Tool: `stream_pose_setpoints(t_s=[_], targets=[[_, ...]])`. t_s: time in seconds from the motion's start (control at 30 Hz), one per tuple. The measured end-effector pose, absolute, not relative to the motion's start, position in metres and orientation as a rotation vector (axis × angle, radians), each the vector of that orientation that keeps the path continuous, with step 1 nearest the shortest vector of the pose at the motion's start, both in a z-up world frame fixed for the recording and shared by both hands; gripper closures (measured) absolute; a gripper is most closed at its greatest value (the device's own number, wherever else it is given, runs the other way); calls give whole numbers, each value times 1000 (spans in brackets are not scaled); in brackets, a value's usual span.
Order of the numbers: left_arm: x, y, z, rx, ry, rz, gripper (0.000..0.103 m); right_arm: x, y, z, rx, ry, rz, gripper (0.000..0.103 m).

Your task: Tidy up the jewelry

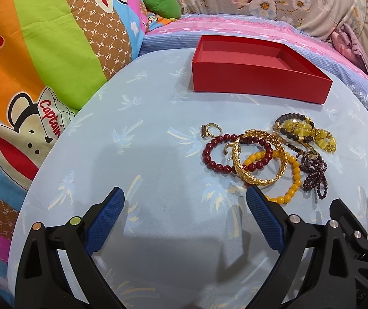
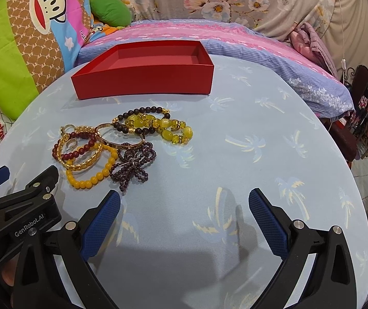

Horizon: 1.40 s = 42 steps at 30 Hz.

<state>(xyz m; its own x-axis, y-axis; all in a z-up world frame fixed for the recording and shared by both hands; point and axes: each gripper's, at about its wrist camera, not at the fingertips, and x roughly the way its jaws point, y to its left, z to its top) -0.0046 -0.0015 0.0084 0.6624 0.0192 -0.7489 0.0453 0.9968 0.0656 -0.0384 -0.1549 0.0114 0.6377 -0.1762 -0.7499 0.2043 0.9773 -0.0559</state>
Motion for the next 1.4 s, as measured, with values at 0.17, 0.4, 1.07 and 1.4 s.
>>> stream_pose_setpoints(t_s=[0.17, 0.4, 1.07, 1.4], targets=[[-8, -2, 14, 86, 852, -23, 12, -43, -159, 16, 49, 857, -220, 6], [-10, -3, 24, 87, 851, -28, 12, -47, -161, 26, 58, 848, -224, 6], [-9, 2, 19, 62, 885, -45, 11, -45, -159, 23, 68, 864, -200, 7], [1, 10, 13, 33, 916, -73, 11, -35, -173, 21, 85, 874, -206, 7]])
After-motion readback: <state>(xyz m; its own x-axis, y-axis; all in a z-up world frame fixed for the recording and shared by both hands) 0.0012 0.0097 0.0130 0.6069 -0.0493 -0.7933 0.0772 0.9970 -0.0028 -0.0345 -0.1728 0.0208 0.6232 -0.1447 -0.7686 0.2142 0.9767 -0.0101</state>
